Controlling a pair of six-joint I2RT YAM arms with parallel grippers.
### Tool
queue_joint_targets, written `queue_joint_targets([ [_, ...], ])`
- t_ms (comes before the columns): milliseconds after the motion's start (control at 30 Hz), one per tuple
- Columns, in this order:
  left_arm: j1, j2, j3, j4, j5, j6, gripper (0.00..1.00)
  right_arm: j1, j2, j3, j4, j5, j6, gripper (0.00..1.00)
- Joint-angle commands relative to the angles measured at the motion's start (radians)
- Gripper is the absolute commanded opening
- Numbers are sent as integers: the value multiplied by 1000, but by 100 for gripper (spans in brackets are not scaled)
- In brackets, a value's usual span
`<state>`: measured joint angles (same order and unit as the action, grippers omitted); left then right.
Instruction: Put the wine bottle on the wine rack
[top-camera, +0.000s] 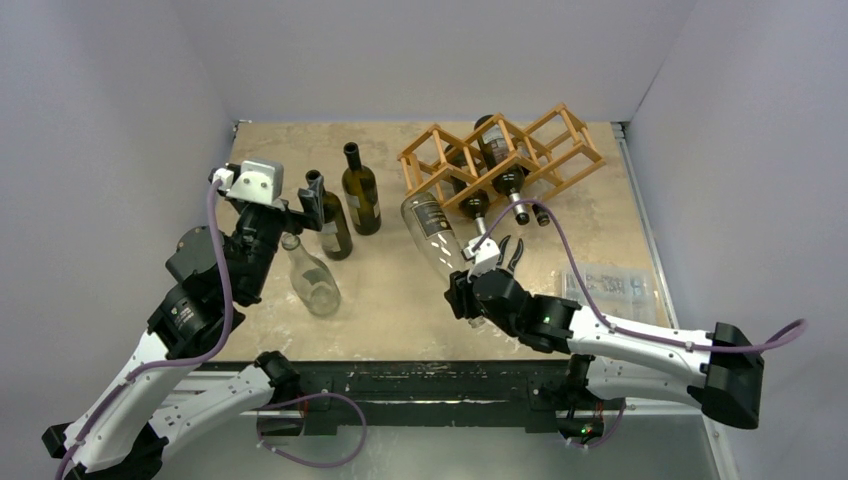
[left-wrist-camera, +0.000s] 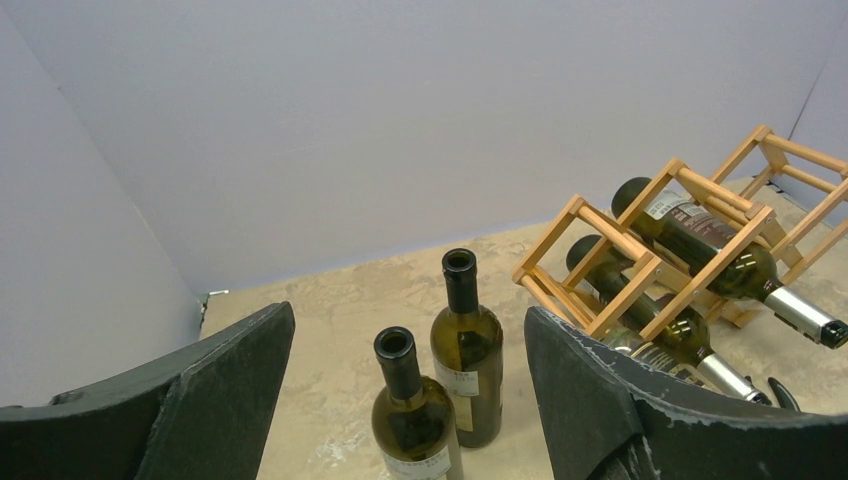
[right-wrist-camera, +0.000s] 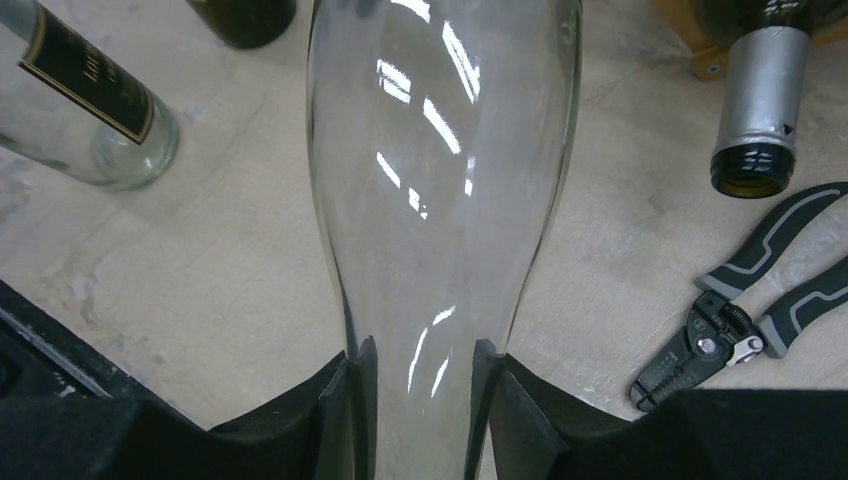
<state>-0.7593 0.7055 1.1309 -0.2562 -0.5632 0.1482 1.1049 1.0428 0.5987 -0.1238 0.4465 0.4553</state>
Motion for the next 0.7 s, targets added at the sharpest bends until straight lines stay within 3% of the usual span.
queue_joint_targets([
  [0, 5, 3, 29, 18, -3, -18, 85, -2, -123, 38, 208, 58, -41, 0],
  [667, 5, 2, 33, 11, 9, -26, 84, -14, -168, 374, 44, 93, -251, 0],
])
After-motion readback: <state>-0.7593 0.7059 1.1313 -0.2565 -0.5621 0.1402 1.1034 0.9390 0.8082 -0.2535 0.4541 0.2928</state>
